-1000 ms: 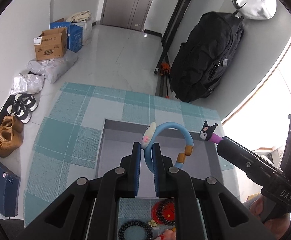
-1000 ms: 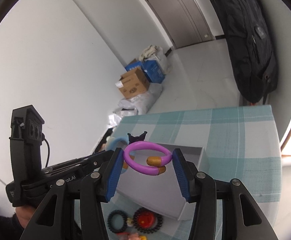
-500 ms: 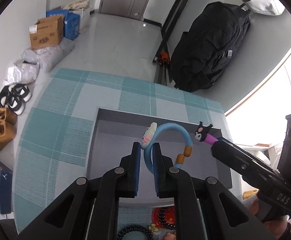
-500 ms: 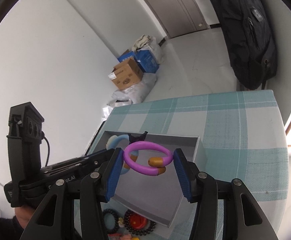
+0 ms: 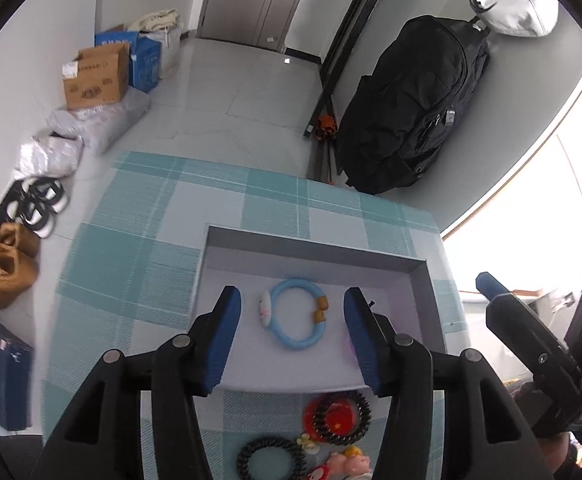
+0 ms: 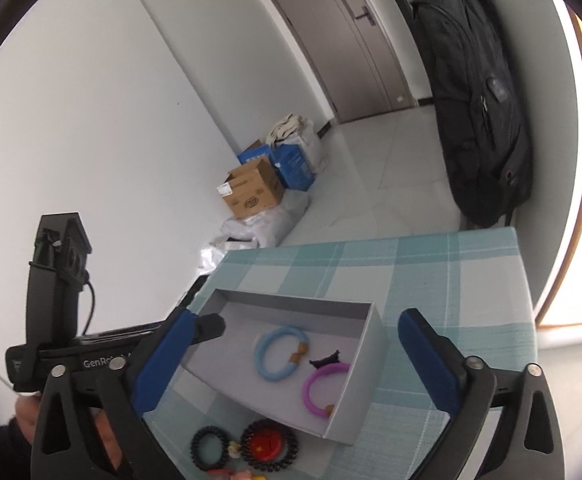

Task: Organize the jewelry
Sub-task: 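Move the left tool back and grasp the black coil hair tie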

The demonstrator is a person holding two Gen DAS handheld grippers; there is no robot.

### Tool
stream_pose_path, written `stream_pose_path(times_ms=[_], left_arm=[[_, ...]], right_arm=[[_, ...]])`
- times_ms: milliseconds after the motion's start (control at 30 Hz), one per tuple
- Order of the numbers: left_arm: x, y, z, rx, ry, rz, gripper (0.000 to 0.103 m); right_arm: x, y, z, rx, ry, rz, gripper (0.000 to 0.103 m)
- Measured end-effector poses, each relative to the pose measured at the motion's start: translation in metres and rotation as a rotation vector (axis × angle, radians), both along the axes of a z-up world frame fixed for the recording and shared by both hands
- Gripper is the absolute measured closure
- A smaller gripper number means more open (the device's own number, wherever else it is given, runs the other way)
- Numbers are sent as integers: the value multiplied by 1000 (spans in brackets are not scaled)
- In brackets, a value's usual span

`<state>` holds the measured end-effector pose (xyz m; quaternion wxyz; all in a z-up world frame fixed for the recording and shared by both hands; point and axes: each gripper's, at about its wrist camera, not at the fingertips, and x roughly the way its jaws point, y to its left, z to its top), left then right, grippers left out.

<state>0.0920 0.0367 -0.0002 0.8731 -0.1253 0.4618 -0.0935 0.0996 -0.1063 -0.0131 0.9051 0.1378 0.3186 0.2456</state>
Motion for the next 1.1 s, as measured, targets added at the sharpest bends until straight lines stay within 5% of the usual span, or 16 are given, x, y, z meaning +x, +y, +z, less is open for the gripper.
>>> stream_pose_path(times_ms=[300,533,1100], left_arm=[[-28,1,2,90,-23,36,50],[-49,6,-1,122,-40,62,33],[-88,8,-21,182,-48,42,26]], right_arm=[[-26,4,6,-92,-52,-24,0],[-48,4,5,-117,-61,-34,0],[-94,16,-9,-168,-21,-7,0]])
